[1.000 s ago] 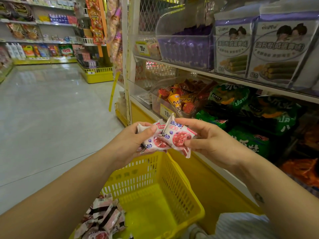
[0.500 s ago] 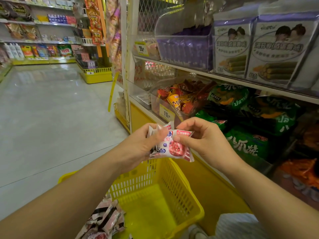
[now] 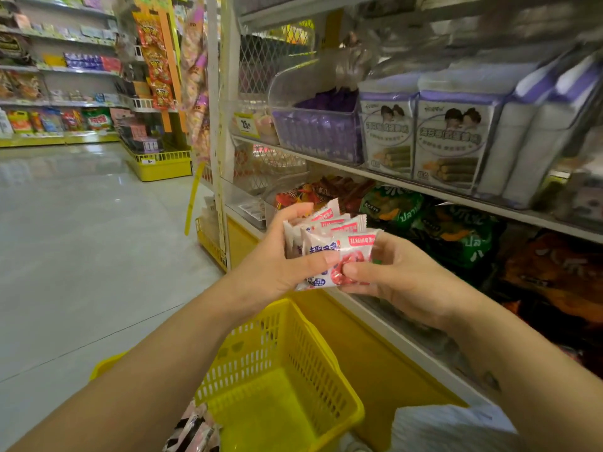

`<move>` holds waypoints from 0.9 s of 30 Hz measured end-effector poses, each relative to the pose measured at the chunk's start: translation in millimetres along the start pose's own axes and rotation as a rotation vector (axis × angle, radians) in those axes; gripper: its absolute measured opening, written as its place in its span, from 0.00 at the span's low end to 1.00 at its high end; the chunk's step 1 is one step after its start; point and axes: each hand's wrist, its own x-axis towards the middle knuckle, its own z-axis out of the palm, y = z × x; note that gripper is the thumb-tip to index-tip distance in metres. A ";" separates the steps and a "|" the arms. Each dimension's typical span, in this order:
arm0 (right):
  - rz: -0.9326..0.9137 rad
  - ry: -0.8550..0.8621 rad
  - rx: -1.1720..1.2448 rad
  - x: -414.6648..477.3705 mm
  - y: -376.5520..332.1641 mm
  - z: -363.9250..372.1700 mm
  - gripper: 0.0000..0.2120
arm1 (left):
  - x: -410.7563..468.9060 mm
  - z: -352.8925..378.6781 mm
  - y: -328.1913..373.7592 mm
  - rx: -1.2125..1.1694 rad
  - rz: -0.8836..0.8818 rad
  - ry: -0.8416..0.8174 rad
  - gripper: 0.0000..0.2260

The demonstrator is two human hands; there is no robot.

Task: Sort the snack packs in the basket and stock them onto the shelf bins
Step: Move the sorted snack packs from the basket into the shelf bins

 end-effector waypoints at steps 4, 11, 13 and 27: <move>-0.077 0.071 -0.214 -28.5 -50.0 -21.0 0.28 | 11.8 30.8 41.3 0.059 0.085 -0.148 0.36; -0.235 0.205 -0.426 -86.0 -139.4 -53.5 0.44 | 38.0 92.5 126.2 0.097 0.140 -0.388 0.37; -0.226 0.156 -0.424 -103.0 -161.8 -62.7 0.46 | 45.7 110.8 143.5 0.083 0.122 -0.452 0.39; -0.073 0.305 -0.683 -169.1 -243.2 -128.0 0.29 | 110.6 222.4 176.0 0.088 0.113 -0.602 0.51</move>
